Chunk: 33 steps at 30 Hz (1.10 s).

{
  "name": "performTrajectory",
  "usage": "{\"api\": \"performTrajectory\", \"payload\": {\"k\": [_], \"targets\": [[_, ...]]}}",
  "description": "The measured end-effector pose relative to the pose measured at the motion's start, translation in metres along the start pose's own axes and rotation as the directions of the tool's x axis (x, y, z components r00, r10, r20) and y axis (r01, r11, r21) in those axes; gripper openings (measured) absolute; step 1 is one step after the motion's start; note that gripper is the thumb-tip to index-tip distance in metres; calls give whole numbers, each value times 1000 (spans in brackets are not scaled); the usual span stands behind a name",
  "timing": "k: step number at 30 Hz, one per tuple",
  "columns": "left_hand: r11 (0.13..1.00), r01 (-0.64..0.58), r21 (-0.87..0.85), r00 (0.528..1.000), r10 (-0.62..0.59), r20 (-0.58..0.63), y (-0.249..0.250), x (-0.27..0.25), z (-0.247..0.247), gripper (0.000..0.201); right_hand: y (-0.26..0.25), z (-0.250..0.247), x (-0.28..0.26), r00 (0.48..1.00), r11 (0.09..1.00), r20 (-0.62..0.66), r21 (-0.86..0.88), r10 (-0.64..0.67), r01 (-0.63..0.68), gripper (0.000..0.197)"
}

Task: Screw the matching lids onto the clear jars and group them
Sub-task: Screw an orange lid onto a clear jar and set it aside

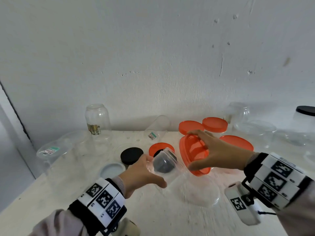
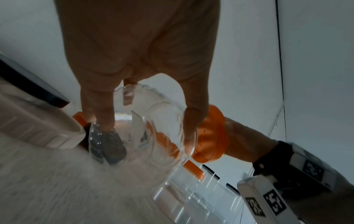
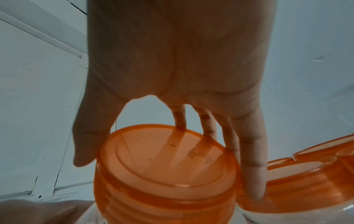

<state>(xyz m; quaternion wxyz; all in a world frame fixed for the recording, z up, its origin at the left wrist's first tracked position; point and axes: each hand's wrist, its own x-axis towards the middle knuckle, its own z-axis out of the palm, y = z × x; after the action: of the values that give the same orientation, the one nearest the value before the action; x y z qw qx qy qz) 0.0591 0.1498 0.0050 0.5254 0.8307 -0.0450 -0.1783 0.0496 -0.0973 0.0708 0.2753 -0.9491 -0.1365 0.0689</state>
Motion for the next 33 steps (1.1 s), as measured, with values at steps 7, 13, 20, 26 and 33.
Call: {"api": "performTrajectory", "payload": {"k": [7,13,20,26,33], "targets": [[997,-21,70,996,15,86,-6,-2,7,109,-9,1,7,998,1000,69,5,15,-15,104],[954,-153,257,976,106,188,-3,-4,4,98,-21,6,16,982,990,189,-141,20,7,104],[937,-324,128,920,281,273,2,-6,11,60,-48,19,34,949,936,312,-346,53,62,104],[944,-330,-17,911,324,255,-1,-5,12,64,-61,20,47,915,882,383,-466,126,74,103],[947,-316,-52,920,319,226,-9,1,13,68,-68,24,50,900,849,411,-519,148,97,103]]}}
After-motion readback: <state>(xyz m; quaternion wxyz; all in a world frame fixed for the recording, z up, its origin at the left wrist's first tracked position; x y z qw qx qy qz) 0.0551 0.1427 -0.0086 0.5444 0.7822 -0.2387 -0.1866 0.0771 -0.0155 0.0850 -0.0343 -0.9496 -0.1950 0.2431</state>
